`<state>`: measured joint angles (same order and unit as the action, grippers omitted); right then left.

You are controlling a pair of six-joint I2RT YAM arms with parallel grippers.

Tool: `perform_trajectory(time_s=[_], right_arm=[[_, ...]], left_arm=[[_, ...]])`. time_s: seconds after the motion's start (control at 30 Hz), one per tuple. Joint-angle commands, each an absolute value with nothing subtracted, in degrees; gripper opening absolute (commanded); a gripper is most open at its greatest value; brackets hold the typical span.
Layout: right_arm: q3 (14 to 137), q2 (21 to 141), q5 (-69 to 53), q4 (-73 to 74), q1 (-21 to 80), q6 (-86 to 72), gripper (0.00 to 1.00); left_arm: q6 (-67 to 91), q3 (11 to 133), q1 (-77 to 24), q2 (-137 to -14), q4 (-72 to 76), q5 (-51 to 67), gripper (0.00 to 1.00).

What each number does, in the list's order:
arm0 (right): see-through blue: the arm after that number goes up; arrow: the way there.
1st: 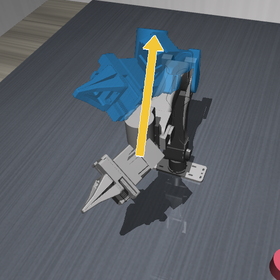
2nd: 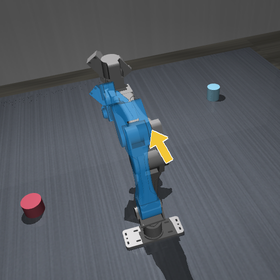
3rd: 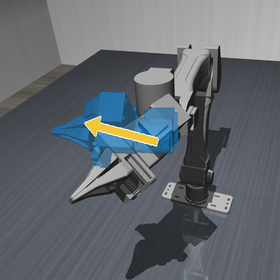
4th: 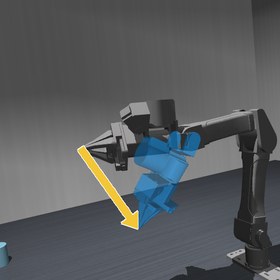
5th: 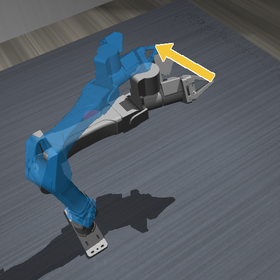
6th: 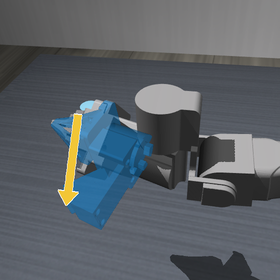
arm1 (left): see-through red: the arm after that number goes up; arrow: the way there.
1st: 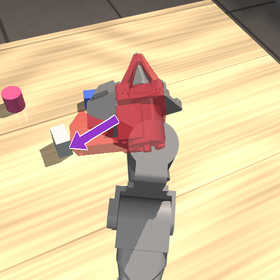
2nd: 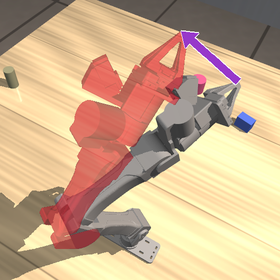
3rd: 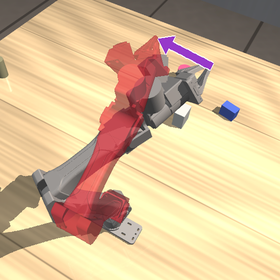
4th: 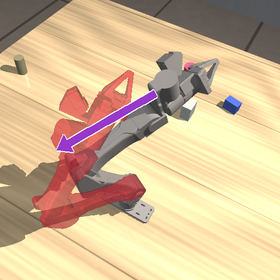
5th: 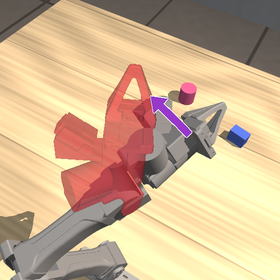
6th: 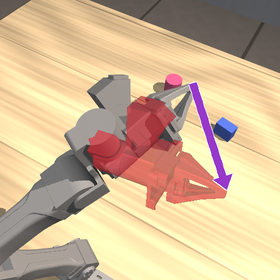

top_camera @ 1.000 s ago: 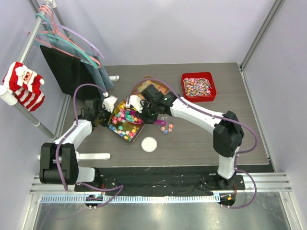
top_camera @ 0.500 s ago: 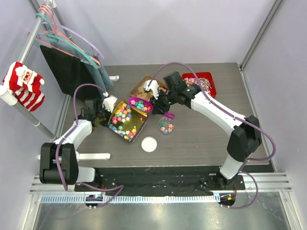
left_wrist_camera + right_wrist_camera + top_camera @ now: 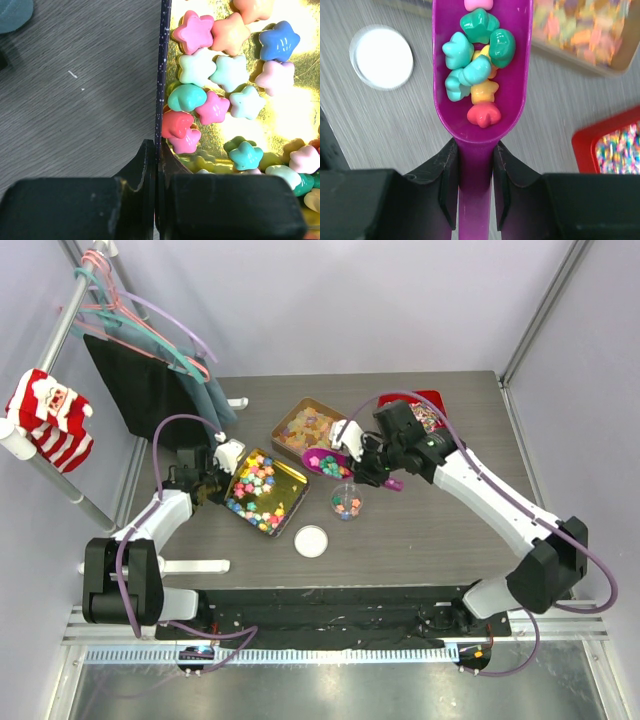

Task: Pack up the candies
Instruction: Place the fake candies in the packing bottle.

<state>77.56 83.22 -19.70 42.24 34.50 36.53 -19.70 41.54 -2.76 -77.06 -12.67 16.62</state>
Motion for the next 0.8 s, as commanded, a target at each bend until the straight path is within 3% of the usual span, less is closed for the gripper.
perform_trajectory(time_s=[0.0,0.77], right_arm=[[74.45,78.76,-10.12,47.37,34.28,43.32,0.01],[71.98,83.49,14.23,55.46,37.79,47.55,0.01]], left_arm=[[-18.37,42.8,-2.9,-75.24,-7.65,19.77,0.0],[-18.37,42.54,-2.81,-75.06,-7.82,18.81,0.0]])
